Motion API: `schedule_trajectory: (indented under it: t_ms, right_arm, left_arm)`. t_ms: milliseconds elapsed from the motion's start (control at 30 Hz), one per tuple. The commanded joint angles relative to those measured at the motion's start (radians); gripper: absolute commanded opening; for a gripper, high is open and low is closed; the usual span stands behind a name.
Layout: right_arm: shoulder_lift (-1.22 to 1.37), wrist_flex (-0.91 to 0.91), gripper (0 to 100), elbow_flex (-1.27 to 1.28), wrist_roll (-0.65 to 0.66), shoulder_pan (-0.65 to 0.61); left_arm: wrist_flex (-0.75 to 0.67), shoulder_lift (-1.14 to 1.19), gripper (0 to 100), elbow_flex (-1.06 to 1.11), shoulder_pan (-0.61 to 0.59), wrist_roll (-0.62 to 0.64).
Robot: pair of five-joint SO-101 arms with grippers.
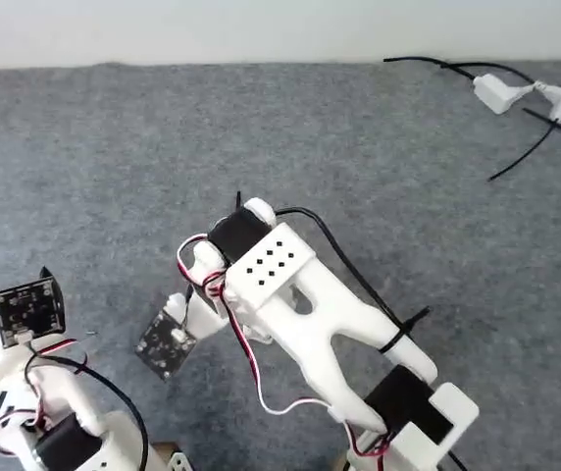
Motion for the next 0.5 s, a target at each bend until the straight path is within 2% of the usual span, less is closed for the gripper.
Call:
schedule_trajectory:
  t_ms: [0,100,167,367,467]
  right_arm:
    - [-0.005,0.047,1.0,-0.006,0.130,0.054]
    - [-0.005,0.045,1.0,-0.006,0.232,0.094]
    - [-0.005,0.042,1.0,-0.008,0.242,0.097]
    - [0.079,0.044,1.0,-0.135,0.238,0.127]
    - [0.171,0.044,1.0,-0.241,0.173,0.142]
  left_arm:
    - [-0.032,-0.014,31,-0.008,-0.008,-0.003]
    - [-0.032,-0.014,31,-0.008,-0.008,-0.002]
    - [-0.032,-0.014,31,-0.008,-0.008,-0.002]
    - [-0.031,-0.014,31,-0.007,-0.008,0.000]
    - [-0.031,-0.014,31,0.002,-0.008,0.000]
